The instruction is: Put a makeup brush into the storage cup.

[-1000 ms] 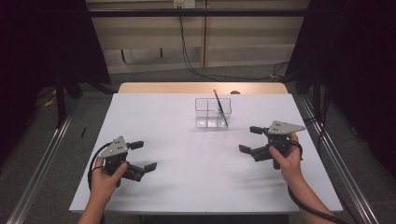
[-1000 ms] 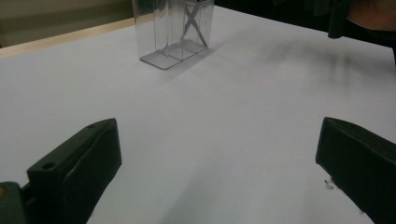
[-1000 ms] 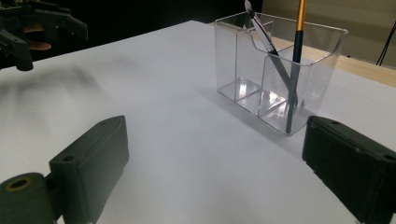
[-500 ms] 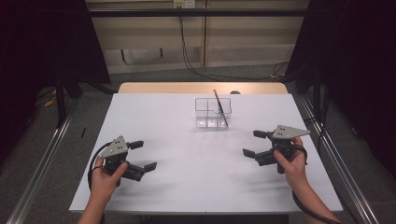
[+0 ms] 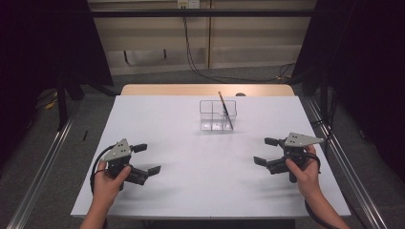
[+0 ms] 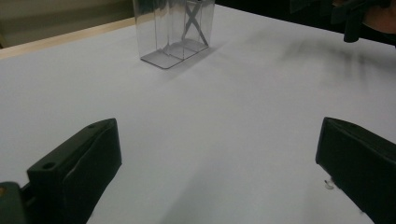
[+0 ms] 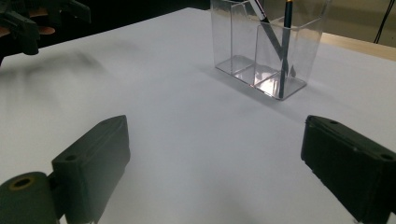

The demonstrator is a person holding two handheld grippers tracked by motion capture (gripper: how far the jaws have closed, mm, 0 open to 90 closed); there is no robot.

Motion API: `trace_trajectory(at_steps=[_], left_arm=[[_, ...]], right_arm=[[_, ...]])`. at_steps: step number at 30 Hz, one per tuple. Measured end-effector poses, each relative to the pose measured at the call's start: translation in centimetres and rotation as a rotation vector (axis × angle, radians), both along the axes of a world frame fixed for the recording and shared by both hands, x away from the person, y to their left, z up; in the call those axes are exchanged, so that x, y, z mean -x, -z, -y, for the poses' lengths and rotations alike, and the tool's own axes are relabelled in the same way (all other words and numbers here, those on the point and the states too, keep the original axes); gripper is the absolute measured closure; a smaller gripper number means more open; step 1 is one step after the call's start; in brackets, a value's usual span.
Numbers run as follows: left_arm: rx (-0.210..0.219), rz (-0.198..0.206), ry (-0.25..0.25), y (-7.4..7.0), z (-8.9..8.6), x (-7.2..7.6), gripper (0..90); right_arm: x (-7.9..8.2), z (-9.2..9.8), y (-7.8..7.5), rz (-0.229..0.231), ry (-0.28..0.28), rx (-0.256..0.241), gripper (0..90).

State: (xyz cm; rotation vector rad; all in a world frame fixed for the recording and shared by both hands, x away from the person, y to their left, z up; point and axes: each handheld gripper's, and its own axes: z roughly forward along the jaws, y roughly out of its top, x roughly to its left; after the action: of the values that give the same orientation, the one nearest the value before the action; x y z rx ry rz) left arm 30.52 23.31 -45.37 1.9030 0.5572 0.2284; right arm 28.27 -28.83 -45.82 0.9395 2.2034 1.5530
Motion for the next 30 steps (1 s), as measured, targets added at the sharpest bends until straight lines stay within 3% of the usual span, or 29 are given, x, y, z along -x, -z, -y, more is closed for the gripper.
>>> trace_trajectory(at_steps=[20,30], left_arm=[[-0.003,0.008,0.004,0.0,0.0,-0.1,0.2],[-0.015,0.016,0.006,-0.1,0.0,-0.2,0.2]], right_arm=[[1.8,2.1,0.7,-0.019,0.026,0.039,7.7],[2.8,2.7,0.8,-0.008,0.050,0.028,7.7]])
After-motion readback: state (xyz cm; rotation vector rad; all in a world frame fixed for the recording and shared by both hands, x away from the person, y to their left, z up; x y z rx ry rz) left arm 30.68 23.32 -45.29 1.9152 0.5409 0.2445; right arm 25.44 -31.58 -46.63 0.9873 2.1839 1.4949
